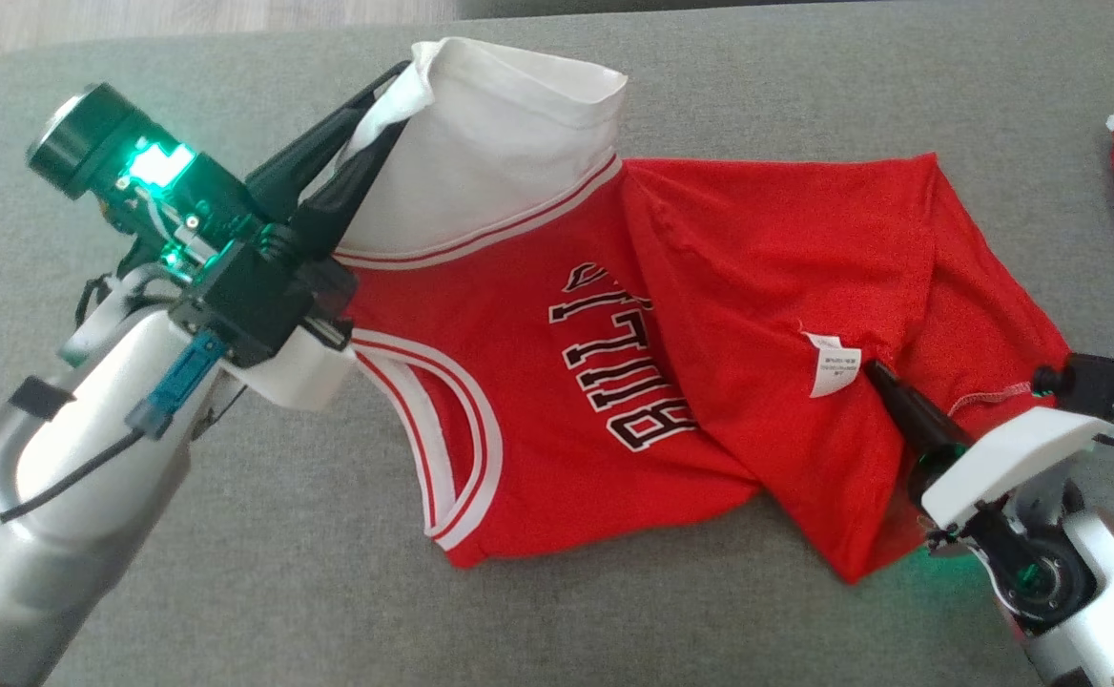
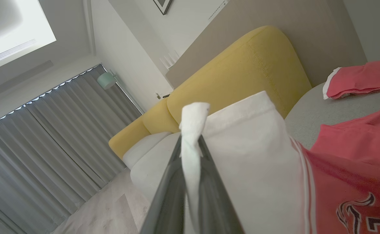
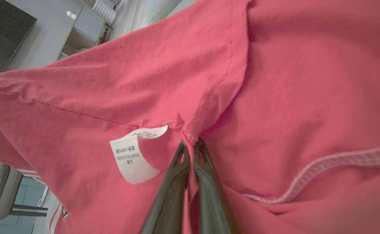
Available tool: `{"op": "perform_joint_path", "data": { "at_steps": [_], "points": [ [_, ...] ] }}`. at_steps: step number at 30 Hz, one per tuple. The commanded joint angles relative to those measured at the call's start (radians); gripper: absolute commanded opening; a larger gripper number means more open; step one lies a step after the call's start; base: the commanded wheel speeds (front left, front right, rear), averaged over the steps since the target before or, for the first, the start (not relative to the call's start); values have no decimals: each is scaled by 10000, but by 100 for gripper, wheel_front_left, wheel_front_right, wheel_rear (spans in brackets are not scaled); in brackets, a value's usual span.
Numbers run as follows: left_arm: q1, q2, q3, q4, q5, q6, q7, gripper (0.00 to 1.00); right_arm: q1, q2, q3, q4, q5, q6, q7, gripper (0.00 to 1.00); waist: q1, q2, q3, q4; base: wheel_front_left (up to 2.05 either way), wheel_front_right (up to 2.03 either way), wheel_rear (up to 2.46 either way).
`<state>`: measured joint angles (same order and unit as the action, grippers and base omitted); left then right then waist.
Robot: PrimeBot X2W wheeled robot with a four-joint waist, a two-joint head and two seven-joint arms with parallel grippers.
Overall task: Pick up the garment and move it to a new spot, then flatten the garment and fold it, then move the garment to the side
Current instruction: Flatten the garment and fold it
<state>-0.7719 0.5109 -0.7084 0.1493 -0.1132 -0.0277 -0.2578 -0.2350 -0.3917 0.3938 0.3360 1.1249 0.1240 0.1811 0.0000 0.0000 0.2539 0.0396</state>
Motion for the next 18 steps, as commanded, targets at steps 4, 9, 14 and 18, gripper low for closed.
{"op": "perform_joint_path", "data": {
  "at_steps": [4,9,14,18],
  "points": [
    [-402,443,638,-254,90,-26,-39,0,-208,-416,123,-487,-33,67,-515,0,0,0,-96,-68,0,0,0],
    [-357,517,716,-346,171,21,-39,0,-272,-907,-37,-887,-198,67,-1140,0,0,0,-343,-172,0,0,0],
    [-444,700,988,-816,276,116,-39,0,-515,-1818,-541,-1524,-789,67,-1976,0,0,0,-900,-403,0,0,0],
    [-672,1061,1383,-1186,295,120,-39,0,-725,-2502,-1228,-2338,-1064,67,-2065,0,0,0,-1452,-629,0,0,0]
  ]
}}
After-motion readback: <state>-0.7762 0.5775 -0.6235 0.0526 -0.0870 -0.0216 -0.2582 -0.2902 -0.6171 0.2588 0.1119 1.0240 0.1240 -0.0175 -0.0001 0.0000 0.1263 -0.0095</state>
